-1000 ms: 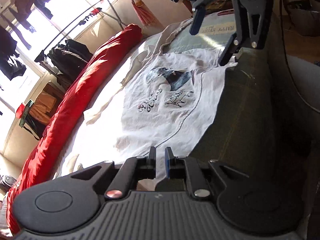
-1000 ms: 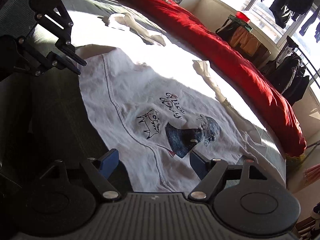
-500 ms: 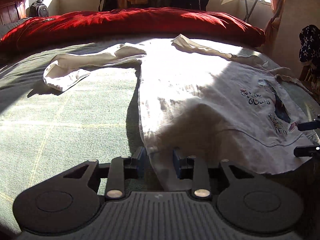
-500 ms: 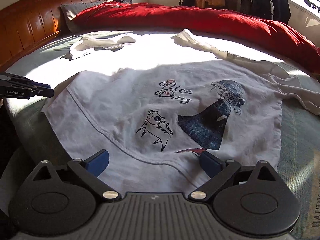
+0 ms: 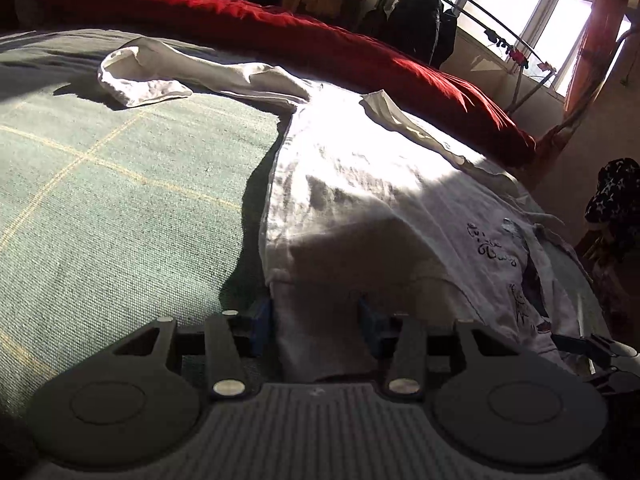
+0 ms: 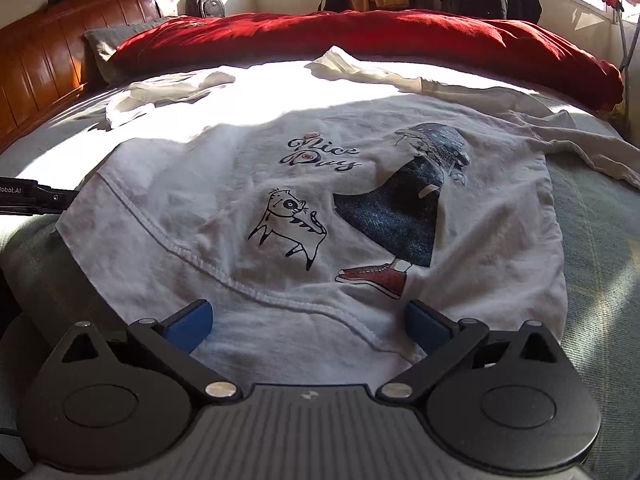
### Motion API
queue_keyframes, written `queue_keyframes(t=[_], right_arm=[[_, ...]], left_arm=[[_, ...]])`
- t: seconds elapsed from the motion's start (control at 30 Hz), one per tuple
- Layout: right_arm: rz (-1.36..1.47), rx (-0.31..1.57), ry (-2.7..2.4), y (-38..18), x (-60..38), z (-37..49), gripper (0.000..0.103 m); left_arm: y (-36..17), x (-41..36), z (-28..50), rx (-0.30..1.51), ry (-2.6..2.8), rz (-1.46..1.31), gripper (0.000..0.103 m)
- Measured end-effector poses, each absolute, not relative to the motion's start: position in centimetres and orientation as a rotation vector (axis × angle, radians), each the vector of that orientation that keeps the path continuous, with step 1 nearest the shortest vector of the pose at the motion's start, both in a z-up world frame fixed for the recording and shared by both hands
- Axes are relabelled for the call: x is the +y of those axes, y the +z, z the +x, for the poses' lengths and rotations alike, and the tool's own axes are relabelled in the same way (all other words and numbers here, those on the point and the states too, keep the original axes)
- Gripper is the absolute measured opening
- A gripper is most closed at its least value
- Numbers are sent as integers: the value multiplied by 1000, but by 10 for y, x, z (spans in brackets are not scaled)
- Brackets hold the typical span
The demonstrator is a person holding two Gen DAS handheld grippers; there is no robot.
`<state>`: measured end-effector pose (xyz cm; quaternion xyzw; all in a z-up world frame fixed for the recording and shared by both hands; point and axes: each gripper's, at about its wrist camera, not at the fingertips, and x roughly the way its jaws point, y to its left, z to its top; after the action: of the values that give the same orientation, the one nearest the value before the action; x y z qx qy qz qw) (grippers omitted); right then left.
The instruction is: Fold clothes
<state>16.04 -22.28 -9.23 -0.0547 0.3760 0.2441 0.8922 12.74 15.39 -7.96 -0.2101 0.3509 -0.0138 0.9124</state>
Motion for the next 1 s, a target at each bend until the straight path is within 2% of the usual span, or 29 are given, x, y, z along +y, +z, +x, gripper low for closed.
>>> queue_keyframes(t=[0.33,0.47,0.7,1.0], right_arm=[[-32,820,504,-82,-229,162,103],[81,823,558,-71,-238,154,103],[292,825,636,-63,-256,136,103],[257,827,612,-57,-251,128,103]], left_arm=[[-88,187,169,734,-95,-575,44],[-86,188,176,742,-114,-551,44],[-97,204,178,766,-165,-673,44],[-99,212,179,817,-195,-717,45]])
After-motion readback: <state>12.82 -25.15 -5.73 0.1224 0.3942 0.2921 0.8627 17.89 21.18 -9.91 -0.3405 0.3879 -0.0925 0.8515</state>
